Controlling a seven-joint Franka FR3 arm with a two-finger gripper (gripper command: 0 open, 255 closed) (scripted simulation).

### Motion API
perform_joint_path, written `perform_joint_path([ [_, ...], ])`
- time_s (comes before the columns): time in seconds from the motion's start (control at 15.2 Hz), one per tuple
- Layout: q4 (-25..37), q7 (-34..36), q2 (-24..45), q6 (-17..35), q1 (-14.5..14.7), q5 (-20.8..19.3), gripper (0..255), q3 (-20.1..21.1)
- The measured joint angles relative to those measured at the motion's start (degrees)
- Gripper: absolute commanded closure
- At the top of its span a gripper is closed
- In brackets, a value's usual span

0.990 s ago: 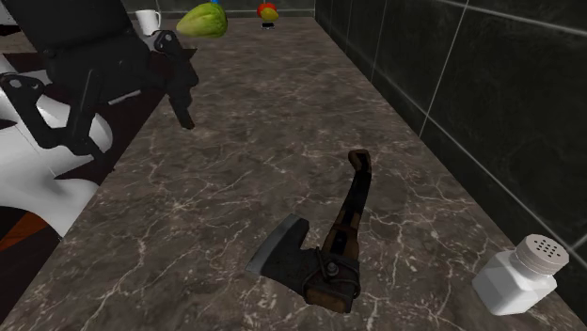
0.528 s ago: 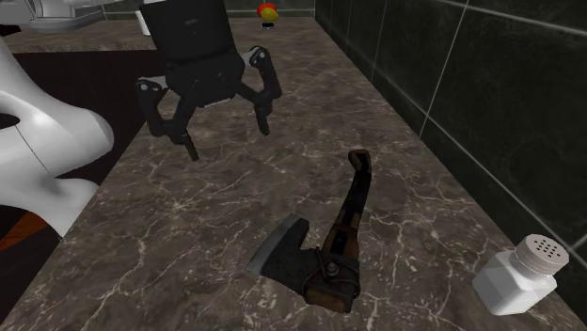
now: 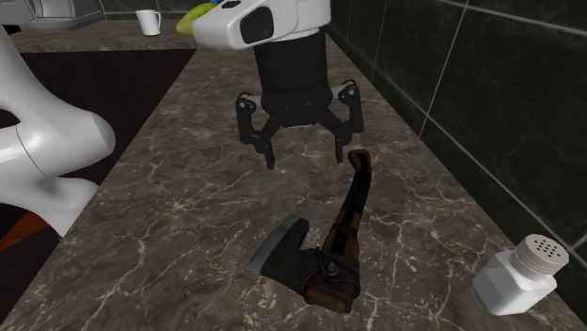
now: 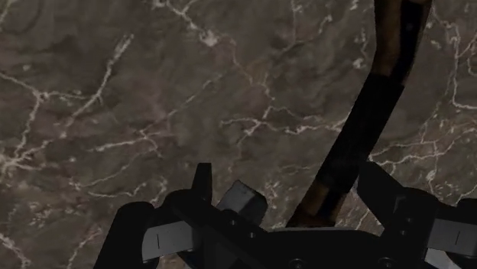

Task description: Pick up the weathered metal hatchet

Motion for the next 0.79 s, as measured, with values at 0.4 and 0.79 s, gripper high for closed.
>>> perform_joint_path([
  [0.4,11.1,24.8,15.3,1.8,-3.9,-9.3,0,7.3],
  [0.79,8.4,27.6,17.4,6.0,-3.8,-10.9,0,7.8],
])
